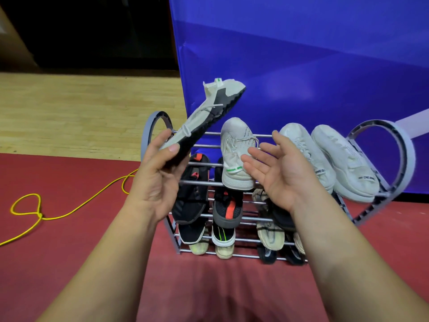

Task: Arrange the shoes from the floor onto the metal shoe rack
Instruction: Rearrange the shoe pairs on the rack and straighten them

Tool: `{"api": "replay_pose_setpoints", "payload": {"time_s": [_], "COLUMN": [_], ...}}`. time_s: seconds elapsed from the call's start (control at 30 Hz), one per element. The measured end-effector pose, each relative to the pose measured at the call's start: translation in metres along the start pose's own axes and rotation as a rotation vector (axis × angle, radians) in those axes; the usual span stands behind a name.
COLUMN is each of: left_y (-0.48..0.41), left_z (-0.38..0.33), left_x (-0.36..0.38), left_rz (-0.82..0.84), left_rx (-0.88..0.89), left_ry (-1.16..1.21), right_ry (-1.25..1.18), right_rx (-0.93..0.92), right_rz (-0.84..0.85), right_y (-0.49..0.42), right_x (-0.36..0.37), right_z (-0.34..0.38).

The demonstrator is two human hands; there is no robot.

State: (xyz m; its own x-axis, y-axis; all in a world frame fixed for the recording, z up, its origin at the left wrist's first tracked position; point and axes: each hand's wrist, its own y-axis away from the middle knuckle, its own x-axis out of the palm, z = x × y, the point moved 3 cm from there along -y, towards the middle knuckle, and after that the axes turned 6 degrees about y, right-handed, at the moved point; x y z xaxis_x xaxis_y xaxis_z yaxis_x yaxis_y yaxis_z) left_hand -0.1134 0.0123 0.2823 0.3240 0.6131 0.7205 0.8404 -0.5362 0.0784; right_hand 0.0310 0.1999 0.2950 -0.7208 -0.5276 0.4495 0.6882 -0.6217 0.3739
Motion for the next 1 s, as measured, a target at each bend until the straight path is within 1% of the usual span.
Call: {"api": "replay_pose_setpoints", "payload": {"time_s": [0.1,0.2,0.3,0.4,0.5,0.6,0.7,0.8,0.87,0.9,1.0], "left_y": [0.002,0.004,0.006,0.006,0.002,-0.005,-0.006,-0.007,-0.009,-0.009,-0.007], "left_z": [-0.003,-0.003,0.0,0.004,0.009,0.01,0.01,0.012,0.013,0.013,0.013], "left_x": [-0.002,-0.004,-0.005,-0.008,-0.012,-0.015,-0.008,0.002,0.006,0.008,0.01], "left_rz": [0.13,0.248,0.308,0.266,0.203,0.137,0.122,0.024,-0.043,-0.06,-0.064], "left_rx": [-0.061,-0.139,-0.196,-0.217,-0.234,-0.214,-0.202,-0.166,-0.144,-0.13,-0.108], "left_ry": [0.052,0.048,0.042,0.025,0.093,0.166,0.206,0.225,0.193,0.137,-0.04], "right_ry": [-0.044,-0.081,-0.098,-0.008,0.089,0.052,-0.027,-0.065,-0.038,-0.004,0.198], "right_rx": [0.006,0.018,0.033,0.04,0.032,0.004,-0.033,-0.06,-0.068,-0.078,-0.173], "right_rz": [0.002,0.029,0.044,0.058,0.052,0.07,0.116,0.159,0.21,0.231,0.222], "right_y": [0.0,0.001,0.004,0.008,0.01,0.012,0.011,0.011,0.014,0.016,0.019], "right_x": [-0.008,-0.015,-0.022,-0.024,-0.023,-0.02,-0.015,-0.006,0.005,0.012,0.033], "right_z": [0.007,0.013,0.017,0.019,0.015,0.015,0.014,0.011,0.007,0.004,-0.008]}}
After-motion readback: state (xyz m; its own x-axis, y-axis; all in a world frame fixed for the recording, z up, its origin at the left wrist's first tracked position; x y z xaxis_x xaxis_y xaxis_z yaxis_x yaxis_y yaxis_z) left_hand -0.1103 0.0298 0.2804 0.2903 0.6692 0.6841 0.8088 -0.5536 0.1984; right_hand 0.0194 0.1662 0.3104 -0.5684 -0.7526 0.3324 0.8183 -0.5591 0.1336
